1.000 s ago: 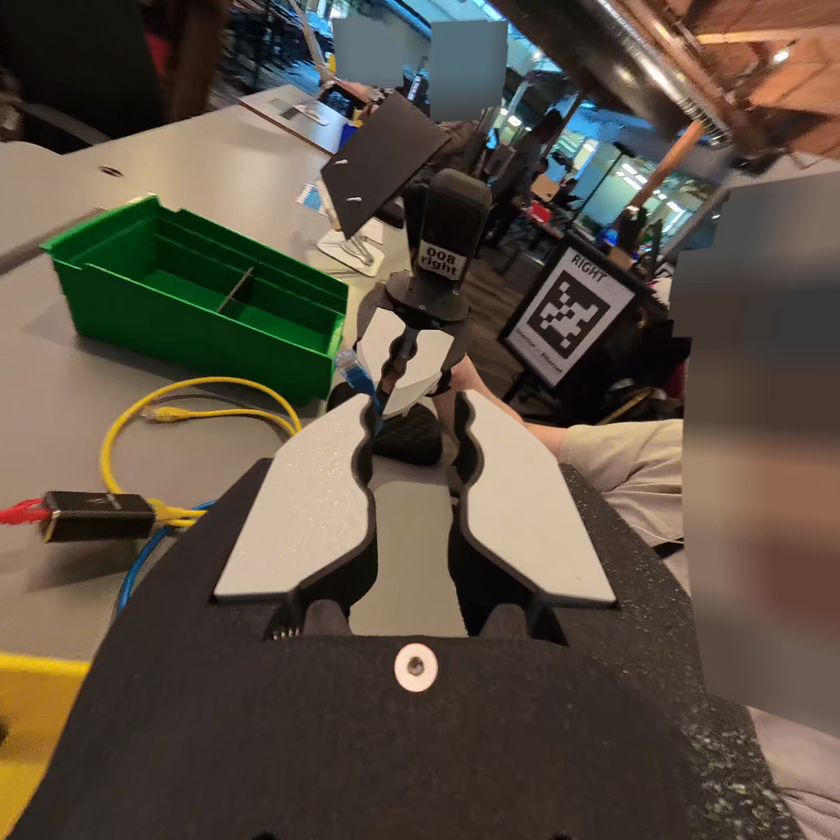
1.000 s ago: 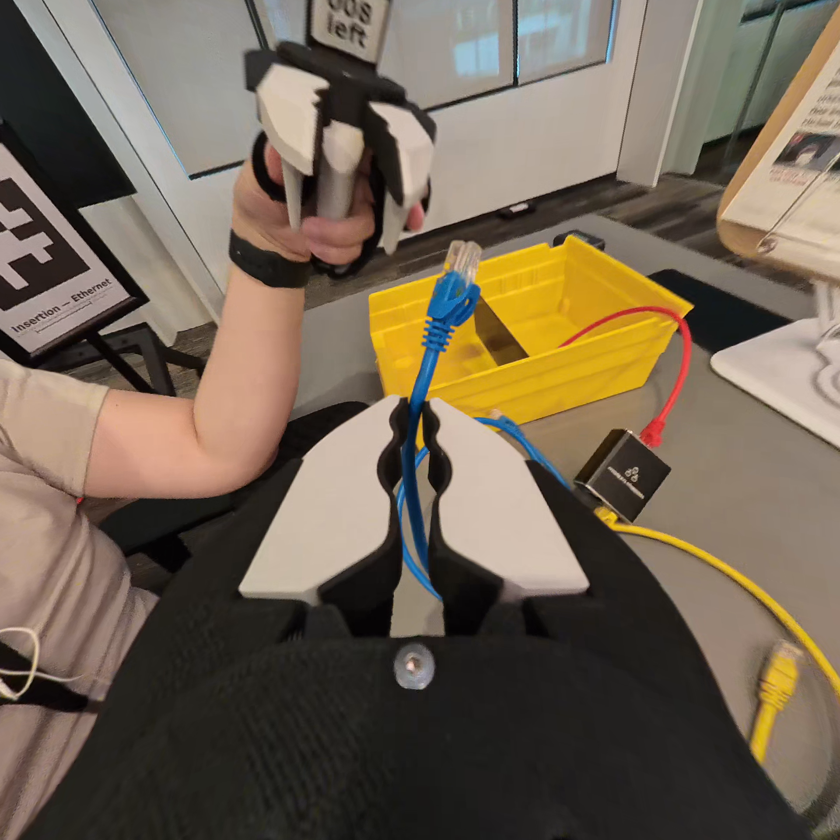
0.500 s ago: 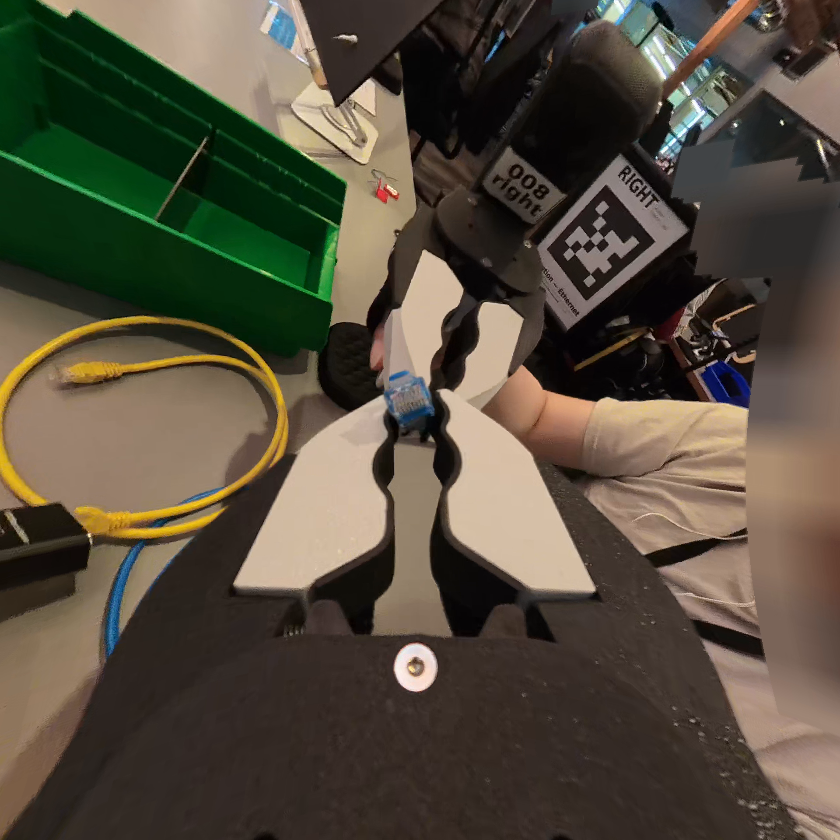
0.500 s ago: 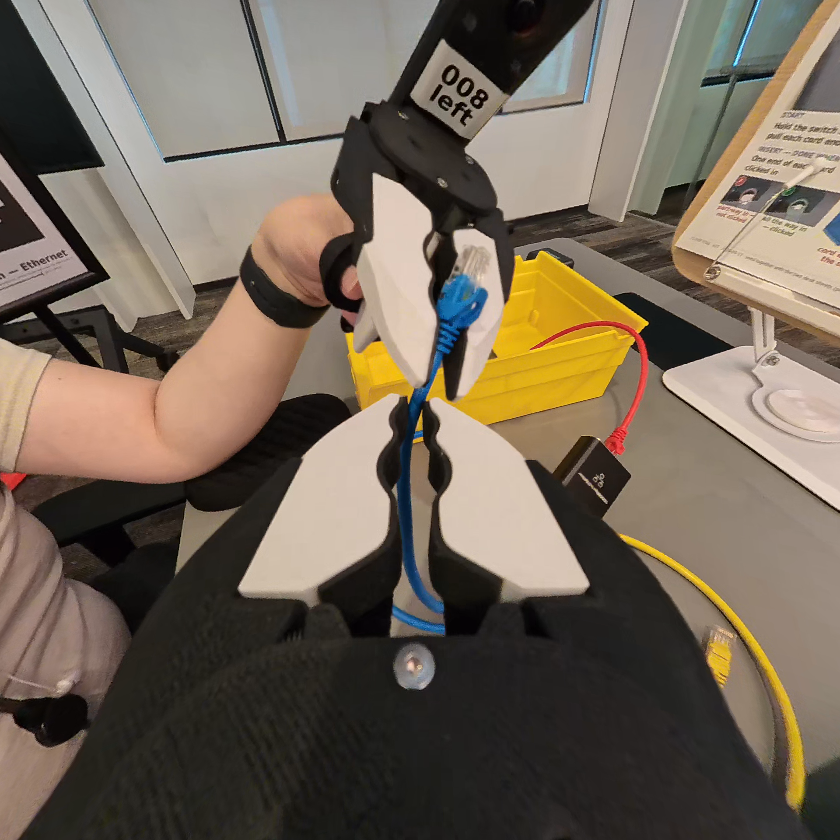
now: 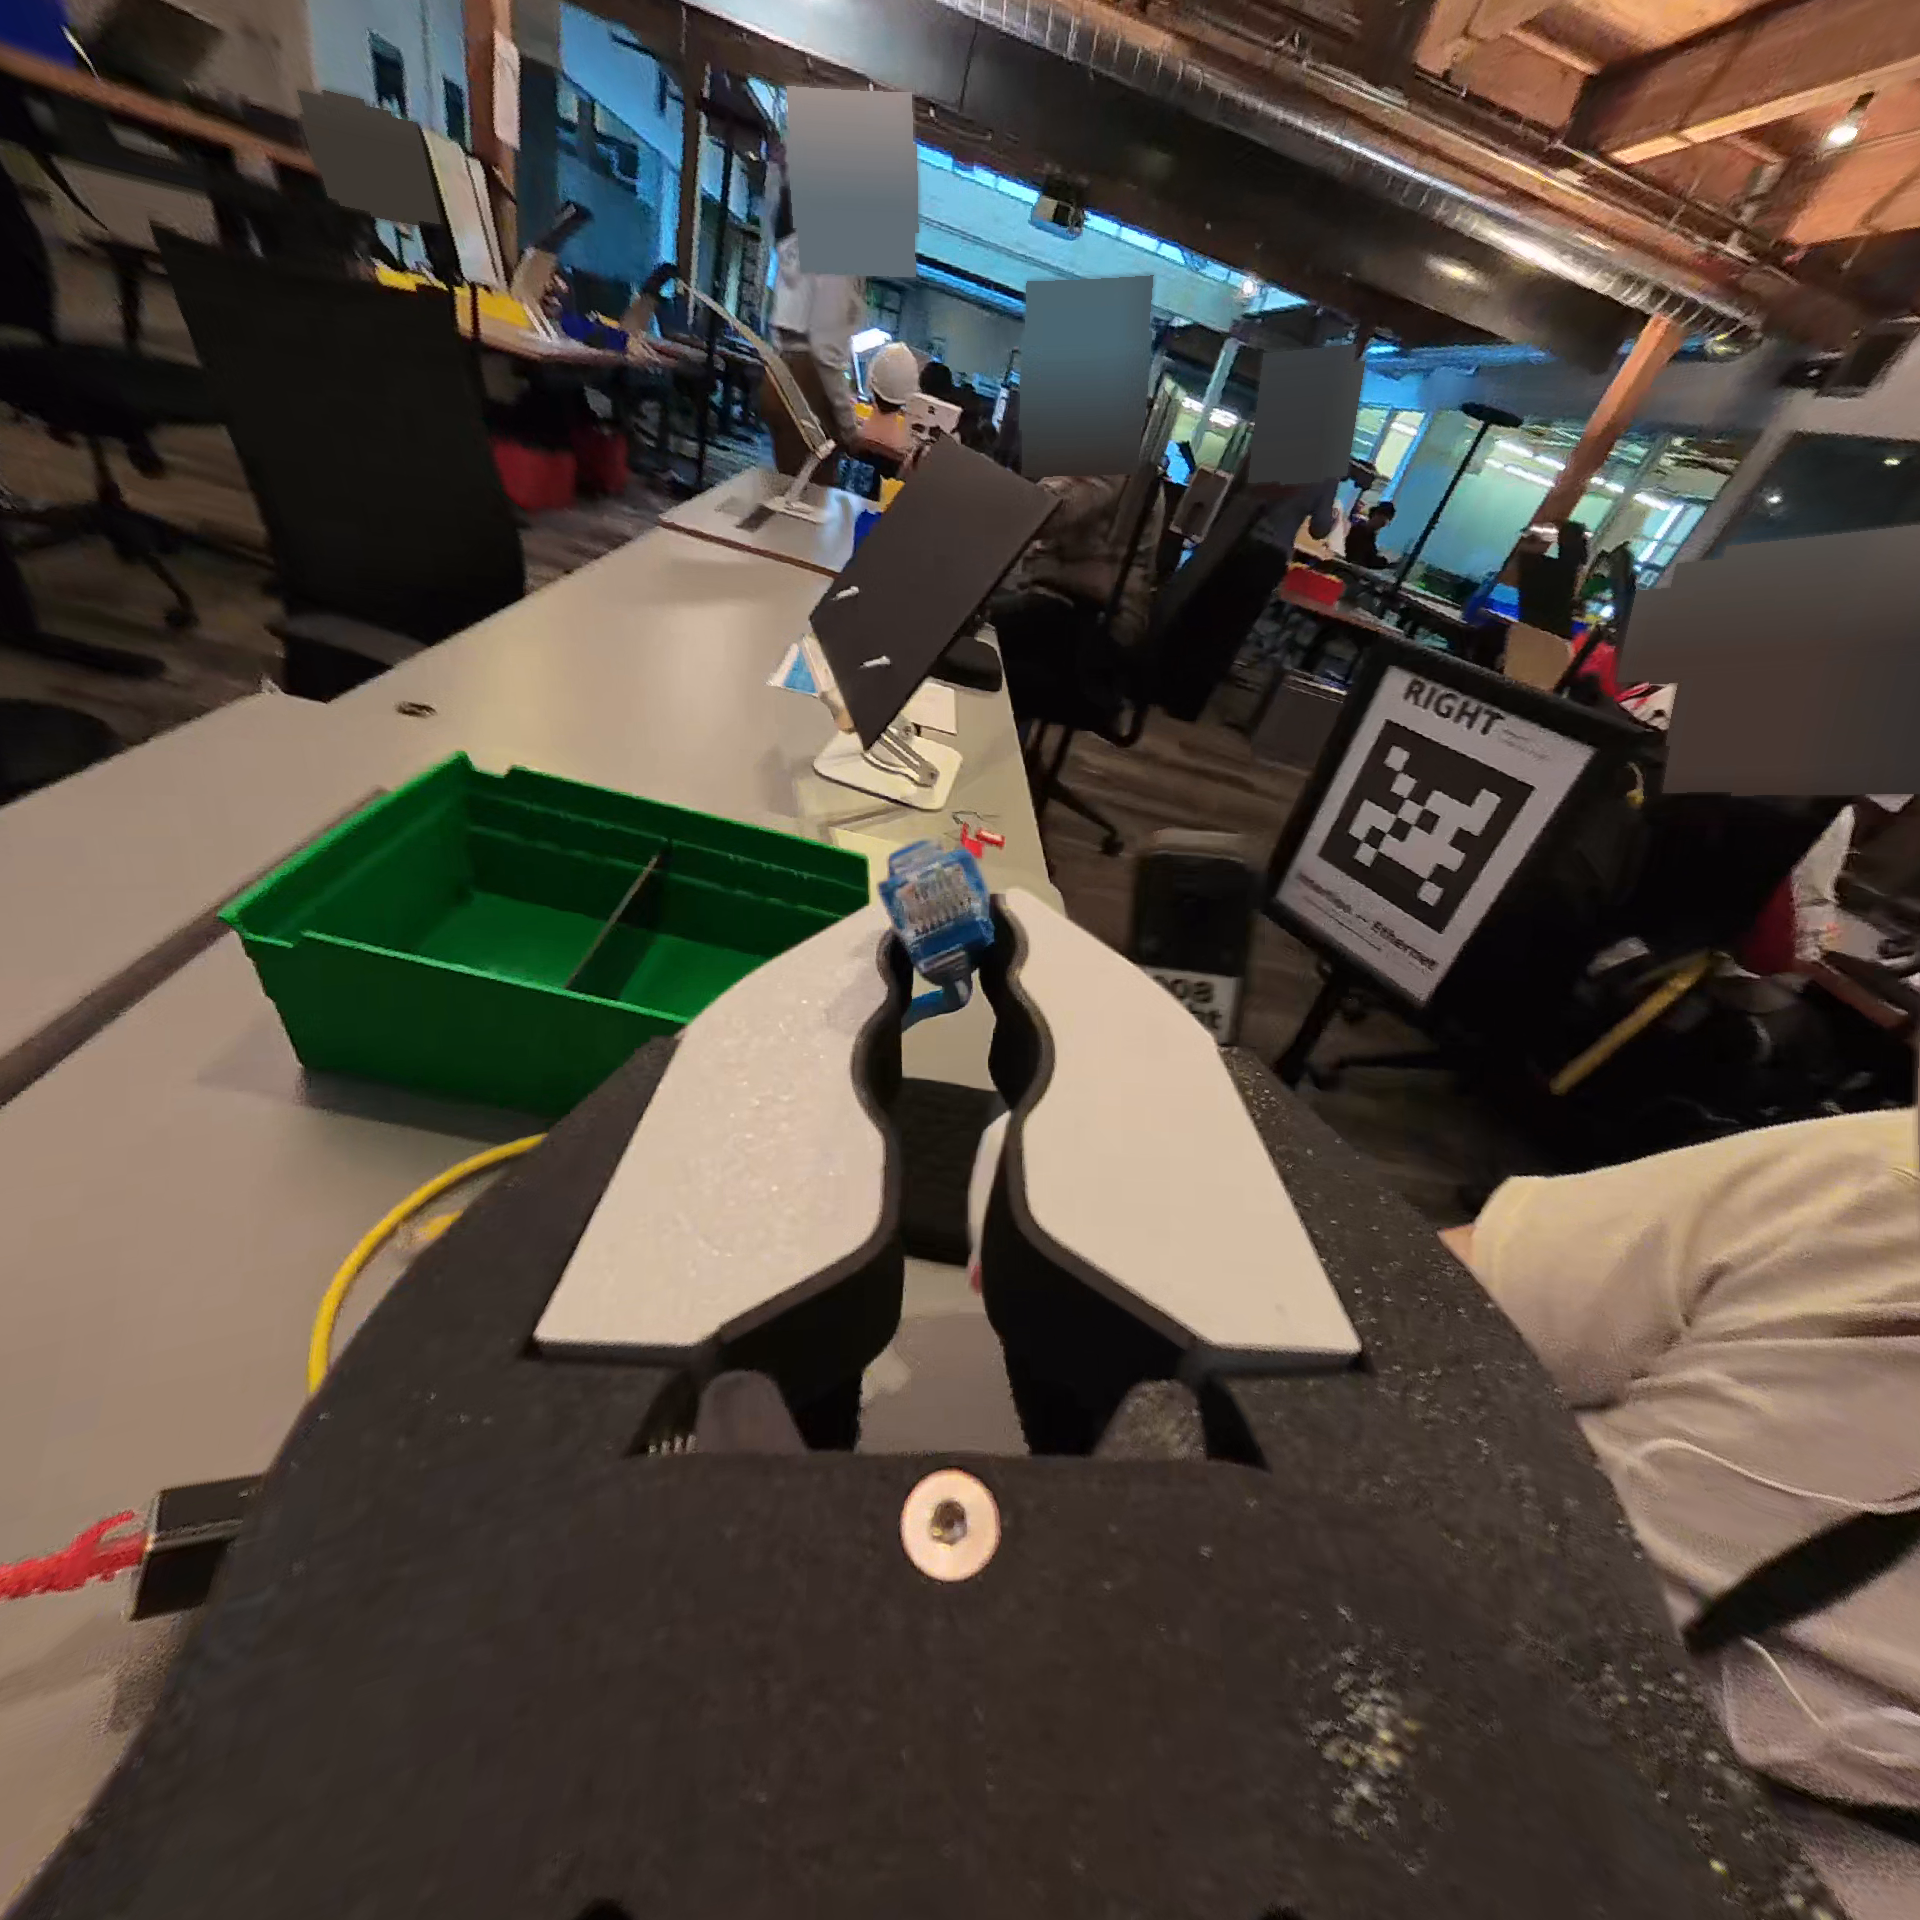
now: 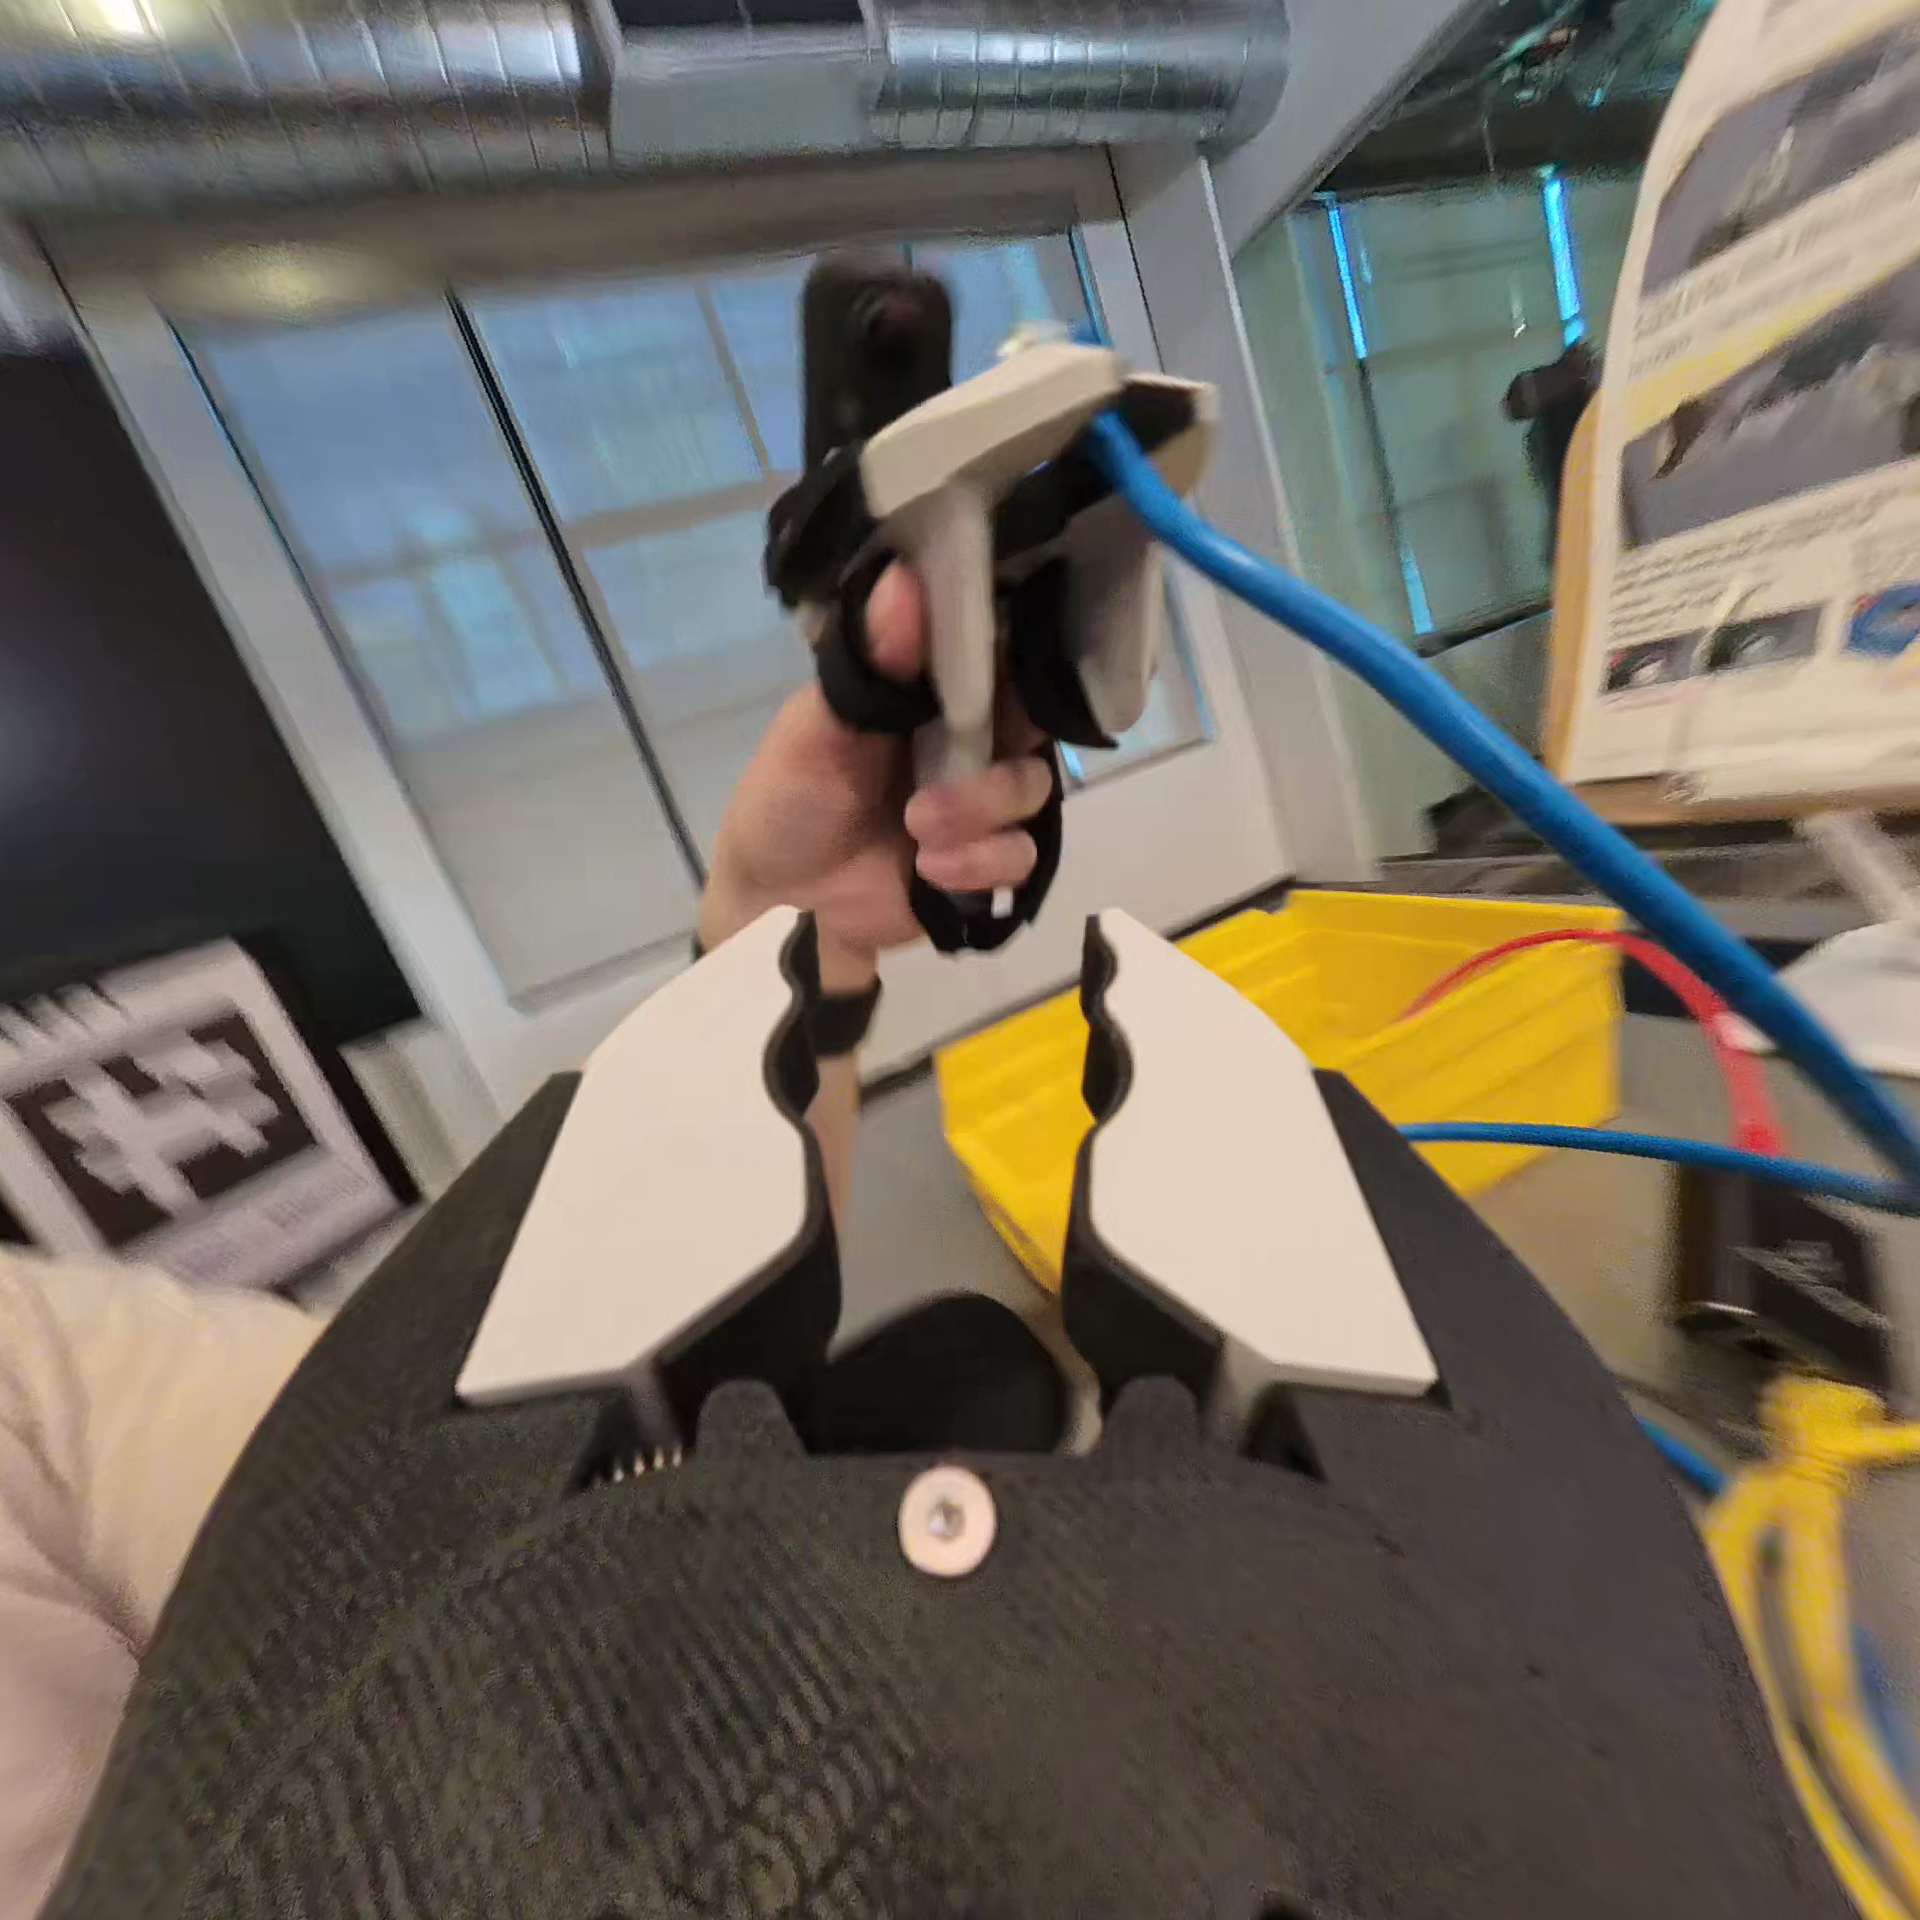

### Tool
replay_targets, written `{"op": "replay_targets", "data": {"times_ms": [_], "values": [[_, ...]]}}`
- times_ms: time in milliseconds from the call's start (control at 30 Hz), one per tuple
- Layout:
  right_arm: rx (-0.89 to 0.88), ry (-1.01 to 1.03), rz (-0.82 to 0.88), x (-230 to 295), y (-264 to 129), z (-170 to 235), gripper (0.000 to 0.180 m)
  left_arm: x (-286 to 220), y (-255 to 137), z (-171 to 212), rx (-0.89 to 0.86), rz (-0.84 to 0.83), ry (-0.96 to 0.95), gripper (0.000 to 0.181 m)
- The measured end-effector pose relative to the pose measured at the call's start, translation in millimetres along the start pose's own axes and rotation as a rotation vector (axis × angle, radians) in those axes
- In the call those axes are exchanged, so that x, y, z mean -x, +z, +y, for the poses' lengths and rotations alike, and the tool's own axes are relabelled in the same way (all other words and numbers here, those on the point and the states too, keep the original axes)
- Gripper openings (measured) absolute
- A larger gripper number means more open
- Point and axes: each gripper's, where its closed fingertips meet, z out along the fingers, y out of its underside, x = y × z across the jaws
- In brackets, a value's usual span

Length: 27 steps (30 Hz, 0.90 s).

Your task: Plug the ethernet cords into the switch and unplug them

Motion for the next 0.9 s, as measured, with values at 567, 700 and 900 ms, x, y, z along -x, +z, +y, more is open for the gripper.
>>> {"op": "replay_targets", "data": {"times_ms": [567,700,900], "values": [[-0.369,-0.026,-0.125,-19.5,-5.6,-65.6,0.005,-13.0,-2.0,17.2,0.091,0.189,-0.181,0.029],[-0.319,-0.198,-0.069,-16.0,-4.4,-57.4,0.005,-4.0,-9.0,14.2,0.049,0.224,-0.265,0.026],[-0.279,-0.360,0.001,-14.9,-3.3,-49.6,0.006,-4.9,-14.0,12.5,0.012,0.338,-0.291,0.012]]}}
